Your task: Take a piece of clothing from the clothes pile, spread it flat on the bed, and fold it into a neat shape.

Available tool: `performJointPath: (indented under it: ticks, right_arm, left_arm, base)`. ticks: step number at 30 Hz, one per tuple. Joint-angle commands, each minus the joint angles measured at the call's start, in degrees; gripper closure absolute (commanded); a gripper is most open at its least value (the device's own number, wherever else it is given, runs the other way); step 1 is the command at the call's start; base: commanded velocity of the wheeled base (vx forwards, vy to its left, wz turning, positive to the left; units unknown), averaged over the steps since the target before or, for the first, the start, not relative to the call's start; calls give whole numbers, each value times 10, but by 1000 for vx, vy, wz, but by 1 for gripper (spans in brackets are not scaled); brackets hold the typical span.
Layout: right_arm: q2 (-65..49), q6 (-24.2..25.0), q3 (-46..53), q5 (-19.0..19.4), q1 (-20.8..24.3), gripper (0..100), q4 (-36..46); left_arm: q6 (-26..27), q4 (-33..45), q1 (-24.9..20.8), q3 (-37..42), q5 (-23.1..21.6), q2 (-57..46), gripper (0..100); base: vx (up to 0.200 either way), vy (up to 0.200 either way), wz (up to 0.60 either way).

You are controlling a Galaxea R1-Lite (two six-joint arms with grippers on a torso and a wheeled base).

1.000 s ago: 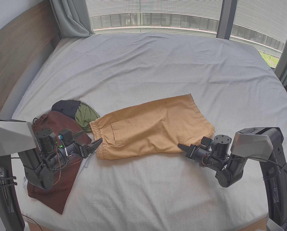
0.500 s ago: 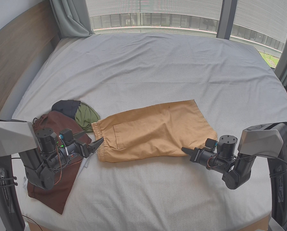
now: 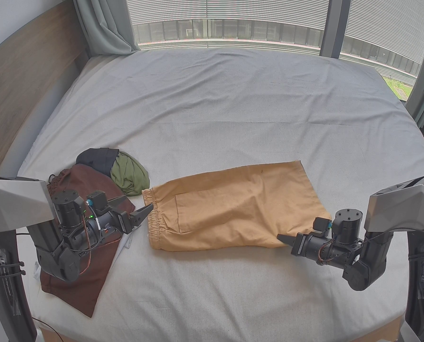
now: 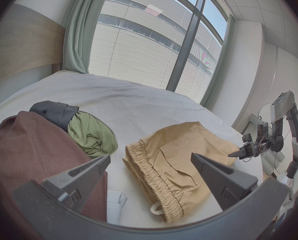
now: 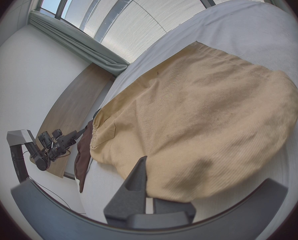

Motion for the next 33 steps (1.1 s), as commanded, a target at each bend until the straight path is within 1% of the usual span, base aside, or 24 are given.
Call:
performJointPath:
  ticks: [1,3,5,7,14,23,26,30,31,33]
  right_arm:
    - [-28,-2,54,0,1,100,-5]
    - [-28,-5,63,0,1,100,-10]
    - [-28,-22,97,-1,1,100,-22]
    - [-29,-30,110,-1,1,100,-22]
    - [-28,-40,128,-1,2,100,-22]
    - [-22,-46,129,-1,1,100,-22]
    - [-21,-46,128,-1,1,100,-22]
    - [-21,-46,127,-1,0,100,-22]
    - [-20,-46,126,-1,1,0,-22]
    - [-20,-46,126,-1,1,0,-22]
  left_arm:
    - [-7,0,-4,19,-1,-14,0]
    - [-7,0,-6,23,-1,-16,0]
    - [-9,0,-16,31,1,-21,0]
    - [-7,0,-20,33,6,-22,0]
    - [-4,0,-20,35,15,-22,0]
    - [-4,0,-19,15,11,-18,0]
    - [-5,0,-18,12,3,-19,0]
    - [-1,0,-13,7,-36,-16,0]
    - [1,0,-11,10,-40,-16,0]
    - [2,0,-11,13,-42,-16,0]
  base:
    - [0,0,0]
    - [0,0,0]
    - [0,0,0]
    - [0,0,0]
    - [0,0,0]
    - [0,0,0]
    - [0,0,0]
    - [0,0,0]
    - [0,0,0]
    - [0,0,0]
